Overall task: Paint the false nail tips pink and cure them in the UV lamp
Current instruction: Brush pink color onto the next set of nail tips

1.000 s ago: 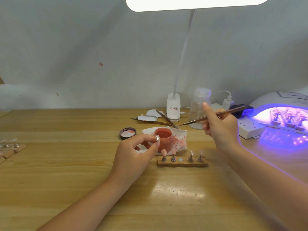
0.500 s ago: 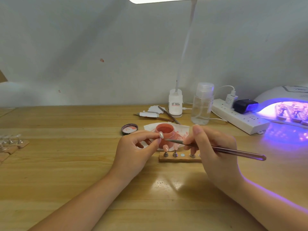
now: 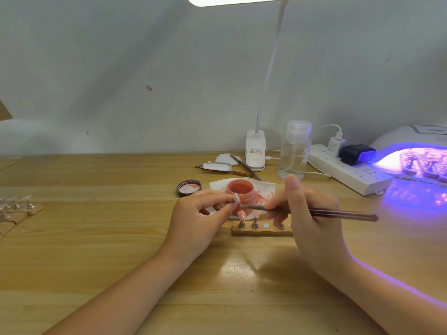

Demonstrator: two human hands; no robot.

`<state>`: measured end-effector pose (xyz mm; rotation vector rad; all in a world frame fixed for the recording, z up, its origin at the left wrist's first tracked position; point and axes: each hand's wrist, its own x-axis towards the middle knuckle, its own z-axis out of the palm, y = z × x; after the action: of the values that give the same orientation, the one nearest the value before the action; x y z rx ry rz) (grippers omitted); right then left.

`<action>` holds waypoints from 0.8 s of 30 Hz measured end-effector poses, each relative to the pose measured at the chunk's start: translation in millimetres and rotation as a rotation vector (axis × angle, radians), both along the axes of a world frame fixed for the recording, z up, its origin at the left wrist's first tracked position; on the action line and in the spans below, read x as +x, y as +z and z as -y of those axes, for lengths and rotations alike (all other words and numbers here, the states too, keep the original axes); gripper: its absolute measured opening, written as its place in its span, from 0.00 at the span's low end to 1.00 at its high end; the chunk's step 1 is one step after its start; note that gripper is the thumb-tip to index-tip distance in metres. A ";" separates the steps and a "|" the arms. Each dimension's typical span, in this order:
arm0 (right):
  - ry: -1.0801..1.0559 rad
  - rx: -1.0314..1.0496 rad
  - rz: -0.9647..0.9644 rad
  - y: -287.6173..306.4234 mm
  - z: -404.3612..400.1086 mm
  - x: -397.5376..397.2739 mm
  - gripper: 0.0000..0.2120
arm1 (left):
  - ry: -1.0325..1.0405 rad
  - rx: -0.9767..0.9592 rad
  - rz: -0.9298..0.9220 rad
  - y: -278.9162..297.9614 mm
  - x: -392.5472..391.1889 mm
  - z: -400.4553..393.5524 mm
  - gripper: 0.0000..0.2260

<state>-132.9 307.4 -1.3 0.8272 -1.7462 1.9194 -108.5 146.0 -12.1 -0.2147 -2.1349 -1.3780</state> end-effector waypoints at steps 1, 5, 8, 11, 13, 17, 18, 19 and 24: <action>-0.008 -0.018 0.012 0.1 -0.3 -0.3 0.21 | -0.003 -0.005 -0.001 0.1 0.0 -0.1 0.09; -0.060 -0.022 0.010 1.3 0.9 -0.9 0.20 | 0.002 0.004 -0.008 0.0 -0.3 0.1 0.11; -0.019 -0.052 0.058 2.5 2.3 2.4 0.23 | -0.010 0.014 -0.006 0.2 -0.2 0.1 0.12; -0.027 -0.117 0.072 4.9 3.4 3.1 0.22 | -0.018 0.034 -0.010 0.0 -0.2 0.2 0.12; -0.027 -0.106 0.080 5.7 4.7 2.9 0.21 | -0.019 0.043 -0.018 -0.7 -0.3 0.3 0.12; -0.012 -0.121 0.129 6.1 5.4 5.0 0.23 | -0.036 0.077 -0.011 -0.3 -0.4 -0.7 0.10; -0.021 -0.130 0.122 6.3 5.3 4.6 0.23 | -0.044 0.089 -0.008 -0.1 -0.6 -1.1 0.09; -0.024 -0.129 0.114 6.7 5.4 4.3 0.23 | -0.050 0.095 -0.005 0.0 -0.9 -1.3 0.09; -0.016 -0.113 0.133 5.1 5.5 4.9 0.24 | -0.067 0.093 -0.008 -0.9 -1.3 -1.4 0.06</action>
<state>-128.0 301.9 3.8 0.6571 -1.6945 2.0833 -109.8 147.4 -13.0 -0.2565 -2.0684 -1.5085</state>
